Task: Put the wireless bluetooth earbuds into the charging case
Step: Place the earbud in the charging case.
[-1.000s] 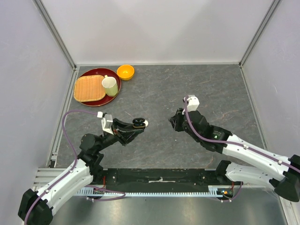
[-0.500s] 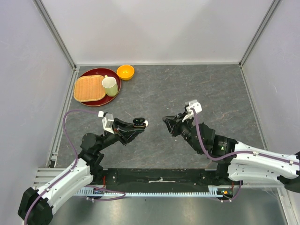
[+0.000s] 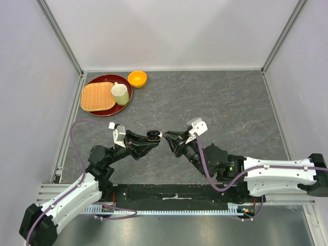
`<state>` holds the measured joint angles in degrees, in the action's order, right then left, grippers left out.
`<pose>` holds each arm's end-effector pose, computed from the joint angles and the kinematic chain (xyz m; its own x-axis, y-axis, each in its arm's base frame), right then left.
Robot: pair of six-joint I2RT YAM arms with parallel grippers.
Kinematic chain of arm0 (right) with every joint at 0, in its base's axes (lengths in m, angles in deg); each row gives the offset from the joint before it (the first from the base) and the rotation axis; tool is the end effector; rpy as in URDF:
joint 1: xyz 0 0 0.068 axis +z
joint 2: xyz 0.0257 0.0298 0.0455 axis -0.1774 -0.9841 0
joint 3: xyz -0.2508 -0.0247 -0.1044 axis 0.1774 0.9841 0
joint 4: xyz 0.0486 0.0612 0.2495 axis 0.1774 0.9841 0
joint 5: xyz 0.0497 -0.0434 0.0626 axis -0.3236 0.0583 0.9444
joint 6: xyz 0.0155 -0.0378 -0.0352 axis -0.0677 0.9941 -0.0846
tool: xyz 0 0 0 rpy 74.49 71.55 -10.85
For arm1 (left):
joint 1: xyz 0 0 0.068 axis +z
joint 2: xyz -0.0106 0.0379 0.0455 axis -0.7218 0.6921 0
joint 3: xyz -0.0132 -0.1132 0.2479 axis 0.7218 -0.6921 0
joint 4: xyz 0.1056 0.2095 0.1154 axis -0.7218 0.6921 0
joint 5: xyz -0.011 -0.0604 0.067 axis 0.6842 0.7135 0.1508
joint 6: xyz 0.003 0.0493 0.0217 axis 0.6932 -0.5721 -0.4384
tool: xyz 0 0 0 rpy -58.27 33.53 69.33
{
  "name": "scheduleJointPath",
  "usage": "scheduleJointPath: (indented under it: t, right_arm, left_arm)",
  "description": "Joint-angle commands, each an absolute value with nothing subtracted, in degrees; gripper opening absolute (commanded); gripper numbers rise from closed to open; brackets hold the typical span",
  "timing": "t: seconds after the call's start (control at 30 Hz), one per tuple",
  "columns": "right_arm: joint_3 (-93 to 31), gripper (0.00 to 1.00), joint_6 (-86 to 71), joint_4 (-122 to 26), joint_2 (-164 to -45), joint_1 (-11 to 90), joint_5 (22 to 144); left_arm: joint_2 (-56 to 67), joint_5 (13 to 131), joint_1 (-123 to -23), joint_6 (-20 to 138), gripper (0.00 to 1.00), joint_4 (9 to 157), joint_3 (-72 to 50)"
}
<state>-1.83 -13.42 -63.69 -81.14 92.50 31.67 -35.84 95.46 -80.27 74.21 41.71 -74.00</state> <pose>0.0553 0.2259 0.3532 -0.1292 0.2305 -0.9644 -0.6143 0.7449 0.2604 0.1117 -0.0982 0.2470 -0.1598 -0.3519 -0.9223 0.9145 0.2989 -0.2725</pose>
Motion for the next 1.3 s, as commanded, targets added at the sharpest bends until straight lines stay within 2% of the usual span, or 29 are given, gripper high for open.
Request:
scheduleJointPath:
  t: [0.0, 0.57, 1.27]
  right_arm:
    - [-4.7, 0.00, -11.3, -68.9, -82.5, 93.1, 32.6]
    - [-4.5, 0.00, -11.3, -73.2, -86.0, 94.0, 37.0]
    - [-0.8, 0.00, -7.5, -75.2, -87.7, 94.0, 33.2]
  left_arm:
    - [-38.0, 97.9, -81.0, 69.1, 0.02, 38.0, -73.5]
    - [-37.7, 99.1, -81.7, 67.5, 0.02, 37.1, -72.9]
    - [-38.0, 99.2, -81.9, 68.8, 0.02, 35.5, -72.4]
